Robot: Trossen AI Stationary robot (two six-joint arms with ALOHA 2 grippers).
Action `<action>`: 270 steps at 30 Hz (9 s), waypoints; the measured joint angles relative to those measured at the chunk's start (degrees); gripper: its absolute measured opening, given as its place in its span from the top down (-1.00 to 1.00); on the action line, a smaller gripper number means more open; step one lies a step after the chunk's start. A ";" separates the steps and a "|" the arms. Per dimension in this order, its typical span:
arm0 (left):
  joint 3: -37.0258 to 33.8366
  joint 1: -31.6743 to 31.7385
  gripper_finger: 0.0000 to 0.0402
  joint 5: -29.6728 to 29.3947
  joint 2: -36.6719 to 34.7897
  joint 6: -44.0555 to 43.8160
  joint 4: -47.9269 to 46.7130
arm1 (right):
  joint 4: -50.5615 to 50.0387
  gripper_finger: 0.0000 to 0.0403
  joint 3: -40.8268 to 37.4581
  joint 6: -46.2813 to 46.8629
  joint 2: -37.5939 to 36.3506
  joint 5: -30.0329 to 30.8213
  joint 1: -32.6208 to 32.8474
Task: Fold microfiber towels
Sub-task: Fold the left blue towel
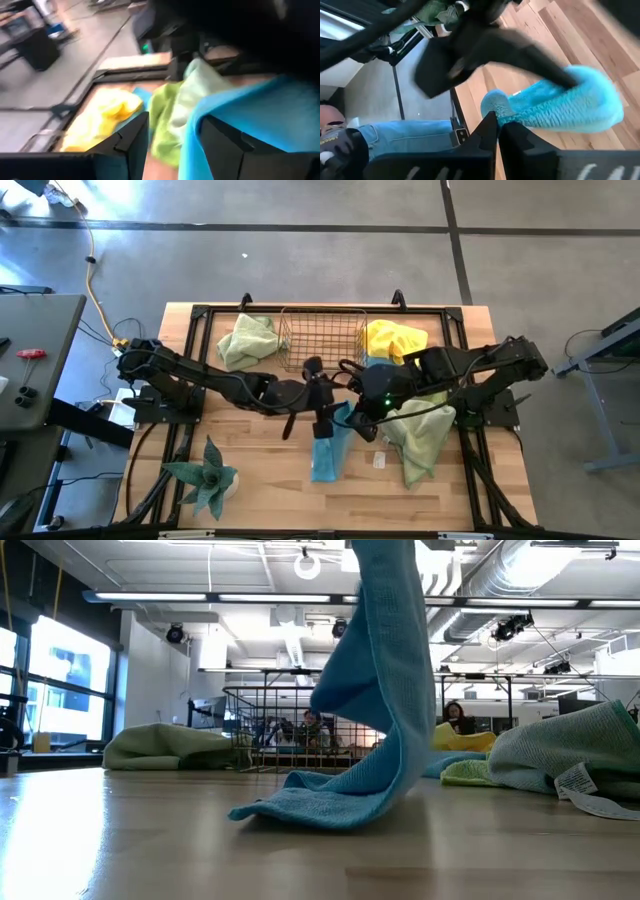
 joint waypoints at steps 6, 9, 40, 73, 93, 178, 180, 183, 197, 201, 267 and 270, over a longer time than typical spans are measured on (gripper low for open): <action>0.00 -0.24 0.21 -0.94 0.00 -0.44 -3.62 | -1.97 1.00 0.00 0.11 0.00 -1.39 0.03; 0.00 -0.81 0.21 2.74 0.00 -0.41 -2.96 | -2.77 1.00 0.00 -0.04 0.00 -1.41 0.03; -0.02 -2.04 0.21 4.15 8.39 -7.08 -19.39 | -7.91 1.00 0.00 -4.13 0.00 -3.39 0.21; 7.48 -2.58 1.00 2.07 -7.26 -13.02 -42.56 | -5.24 1.00 0.00 -26.41 -0.02 13.52 0.56; 17.96 -2.58 1.00 5.42 -15.00 -3.95 -50.86 | -4.83 1.00 9.52 -36.87 -0.04 21.59 0.36; 11.45 -6.02 1.00 27.99 -5.35 -7.54 -57.72 | -26.30 1.00 17.94 -38.54 13.96 1.37 1.06; 10.59 -6.54 1.00 29.31 -5.25 -7.75 -56.65 | -26.31 1.00 17.88 -38.06 14.14 1.17 1.42; 9.34 -7.35 1.00 30.56 -5.29 -8.59 -54.40 | -26.37 1.00 17.88 -37.94 14.38 1.19 2.26; 8.72 -11.65 1.00 23.59 -5.27 -12.03 -55.15 | -19.08 1.00 17.88 -44.06 16.32 6.53 2.48; 8.68 -11.56 1.00 21.25 -5.78 -12.04 -59.69 | -19.14 1.00 17.88 -36.14 15.93 9.61 0.86; 27.30 5.81 1.00 17.76 -15.32 8.58 -71.51 | -27.65 1.00 33.50 -51.41 14.60 12.76 -6.58; 30.36 5.55 1.00 18.71 -15.32 8.58 -71.49 | -27.63 1.00 35.05 -52.14 14.58 13.56 -6.46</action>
